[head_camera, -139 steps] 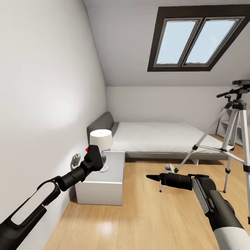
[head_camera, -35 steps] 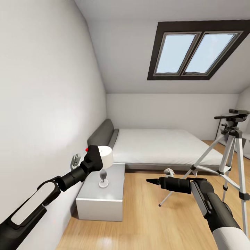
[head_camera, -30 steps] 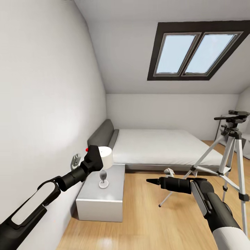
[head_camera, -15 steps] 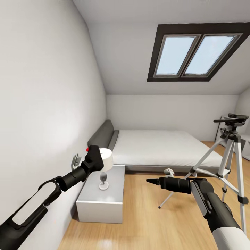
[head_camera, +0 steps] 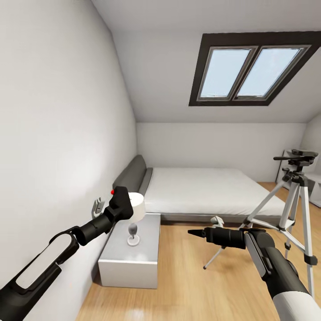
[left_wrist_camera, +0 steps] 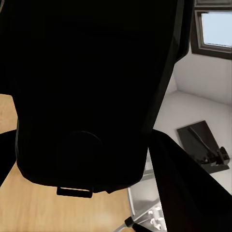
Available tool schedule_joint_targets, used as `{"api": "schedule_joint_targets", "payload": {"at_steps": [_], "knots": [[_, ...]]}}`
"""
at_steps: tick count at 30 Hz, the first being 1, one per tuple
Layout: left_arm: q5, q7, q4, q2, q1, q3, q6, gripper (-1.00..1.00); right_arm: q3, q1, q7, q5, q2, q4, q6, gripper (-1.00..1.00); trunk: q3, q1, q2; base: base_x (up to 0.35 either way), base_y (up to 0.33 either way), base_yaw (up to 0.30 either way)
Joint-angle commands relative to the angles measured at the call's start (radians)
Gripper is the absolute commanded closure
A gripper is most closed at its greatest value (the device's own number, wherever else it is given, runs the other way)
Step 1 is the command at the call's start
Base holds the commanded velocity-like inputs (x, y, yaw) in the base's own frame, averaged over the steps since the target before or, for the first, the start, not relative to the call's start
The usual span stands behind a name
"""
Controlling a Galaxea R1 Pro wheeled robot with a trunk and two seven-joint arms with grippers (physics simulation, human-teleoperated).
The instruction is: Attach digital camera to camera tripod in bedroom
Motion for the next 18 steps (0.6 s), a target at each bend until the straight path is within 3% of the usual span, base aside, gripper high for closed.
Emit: {"api": "schedule_joint_targets", "payload": {"at_steps": [1,18], "knots": [[0.009,0.004,-0.001,0.001,-0.001,-0.001,0.0,1.0,-0.001,-0.001,0.004,0.001,0.0,0.0,0.004,-1.0,0.002,-0.004,0.006,0.0,0.0,0.0],[0.01,0.007,0.002,0.001,-0.001,-0.001,-0.002,1.0,-0.001,-0.001,0.003,0.001,0.001,0.0,-0.005,-1.0,0.055,-0.069,0.125,0.0,0.0,0.0]]}}
